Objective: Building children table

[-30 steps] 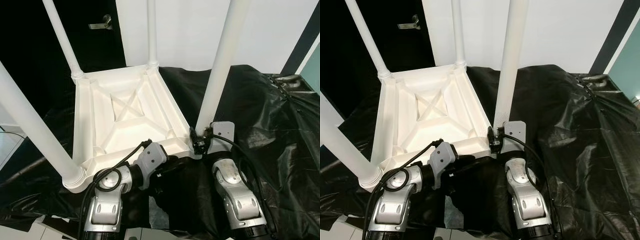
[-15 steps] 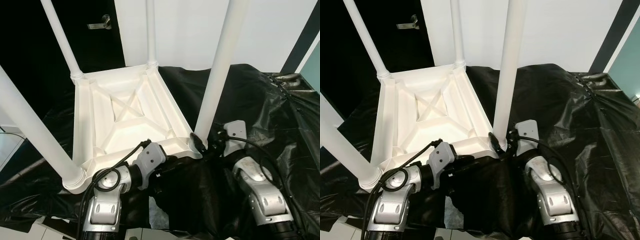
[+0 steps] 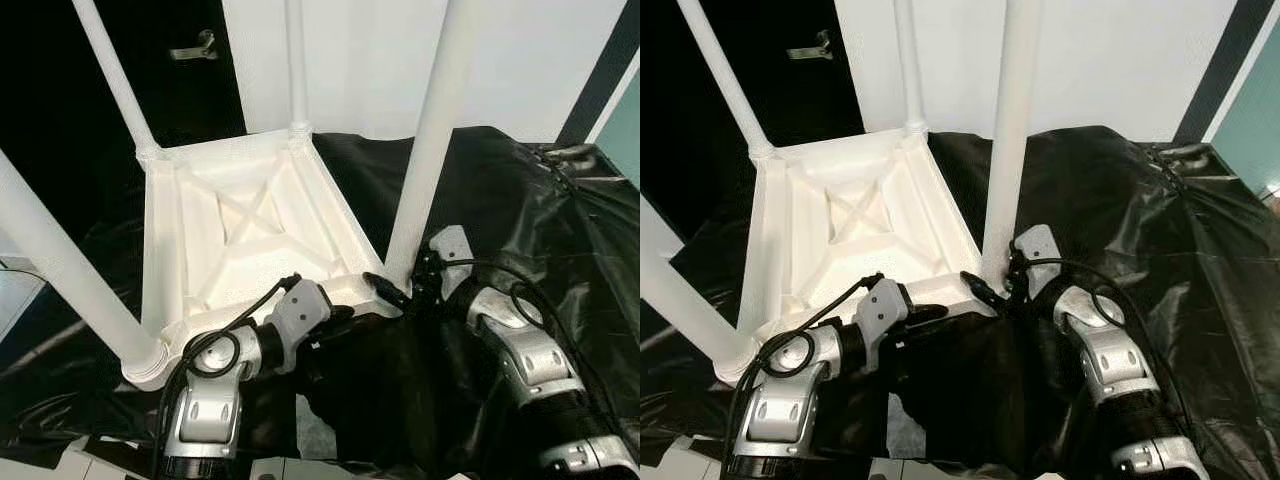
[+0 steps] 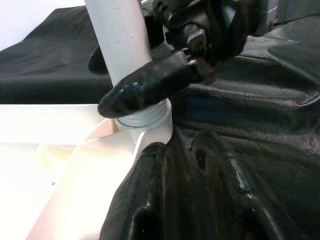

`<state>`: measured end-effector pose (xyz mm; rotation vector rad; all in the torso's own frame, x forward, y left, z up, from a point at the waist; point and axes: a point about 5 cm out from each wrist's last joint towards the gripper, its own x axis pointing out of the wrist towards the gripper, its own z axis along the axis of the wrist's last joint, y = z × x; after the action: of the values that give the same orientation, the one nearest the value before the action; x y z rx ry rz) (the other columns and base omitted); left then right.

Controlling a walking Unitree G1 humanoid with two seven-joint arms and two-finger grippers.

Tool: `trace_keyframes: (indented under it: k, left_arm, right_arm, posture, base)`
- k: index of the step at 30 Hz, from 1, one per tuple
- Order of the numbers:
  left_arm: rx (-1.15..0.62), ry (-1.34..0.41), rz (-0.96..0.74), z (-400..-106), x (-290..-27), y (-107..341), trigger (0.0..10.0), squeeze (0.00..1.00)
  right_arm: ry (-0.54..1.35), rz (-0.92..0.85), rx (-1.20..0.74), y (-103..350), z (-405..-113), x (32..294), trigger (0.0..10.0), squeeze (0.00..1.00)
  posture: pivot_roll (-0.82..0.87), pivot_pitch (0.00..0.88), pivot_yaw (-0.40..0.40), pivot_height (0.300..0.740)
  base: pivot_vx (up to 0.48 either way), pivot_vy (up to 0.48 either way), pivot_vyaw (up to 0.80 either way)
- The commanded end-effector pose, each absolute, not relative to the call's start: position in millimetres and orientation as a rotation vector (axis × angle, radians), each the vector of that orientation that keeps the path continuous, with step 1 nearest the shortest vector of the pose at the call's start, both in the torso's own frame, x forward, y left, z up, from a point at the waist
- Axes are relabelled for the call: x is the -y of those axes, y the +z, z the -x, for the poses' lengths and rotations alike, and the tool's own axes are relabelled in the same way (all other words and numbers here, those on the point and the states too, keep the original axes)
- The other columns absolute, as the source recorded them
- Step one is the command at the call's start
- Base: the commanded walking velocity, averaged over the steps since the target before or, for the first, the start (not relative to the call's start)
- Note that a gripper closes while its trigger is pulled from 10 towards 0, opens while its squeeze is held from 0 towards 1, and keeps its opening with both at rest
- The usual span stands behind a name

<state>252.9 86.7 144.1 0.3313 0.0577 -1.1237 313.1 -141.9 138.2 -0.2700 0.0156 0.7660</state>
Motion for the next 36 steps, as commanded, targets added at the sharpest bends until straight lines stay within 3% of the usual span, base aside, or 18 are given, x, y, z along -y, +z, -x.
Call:
trace_keyframes:
  k: [1, 11, 12, 26, 36]
  left_arm:
    - [-0.037, -0.893, -0.325, -261.9, -93.4, 144.4, 10.0, 0.00]
    - [-0.039, -0.883, -0.324, -260.8, -94.8, 144.3, 10.0, 0.00]
    - [-0.039, -0.884, -0.325, -260.9, -94.7, 144.4, 10.0, 0.00]
    - [-0.044, -0.904, -0.327, -260.5, -92.4, 142.2, 10.0, 0.00]
    - [-0.045, -0.913, -0.326, -259.2, -91.3, 141.1, 10.0, 0.00]
  right_arm:
    - [0.790, 0.290, -0.044, 131.1, -311.7, 141.6, 0.0, 0.00]
    - [0.683, 0.291, -0.054, 124.4, -310.6, 147.0, 0.0, 0.00]
    - [0.641, 0.280, -0.054, 123.9, -309.8, 146.4, 10.0, 0.00]
    - [0.206, 0.112, -0.026, 123.7, -292.9, 126.9, 10.0, 0.00]
    - [0.121, 0.022, 0.003, 133.3, -284.1, 107.8, 10.0, 0.00]
  posture:
    - [0.07, 0.000, -0.004, 0.740]
    - [0.07, 0.000, -0.002, 0.740]
    - [0.07, 0.000, 0.000, 0.740]
    - [0.06, 0.000, -0.001, 0.740]
    - [0.05, 0.000, 0.008, 0.740]
  base:
    - [0.000, 0.000, 0.00]
    - [0.000, 0.000, 0.00]
    - [0.000, 0.000, 0.00]
    - [0.000, 0.000, 0.00]
    - [0.000, 0.000, 0.00]
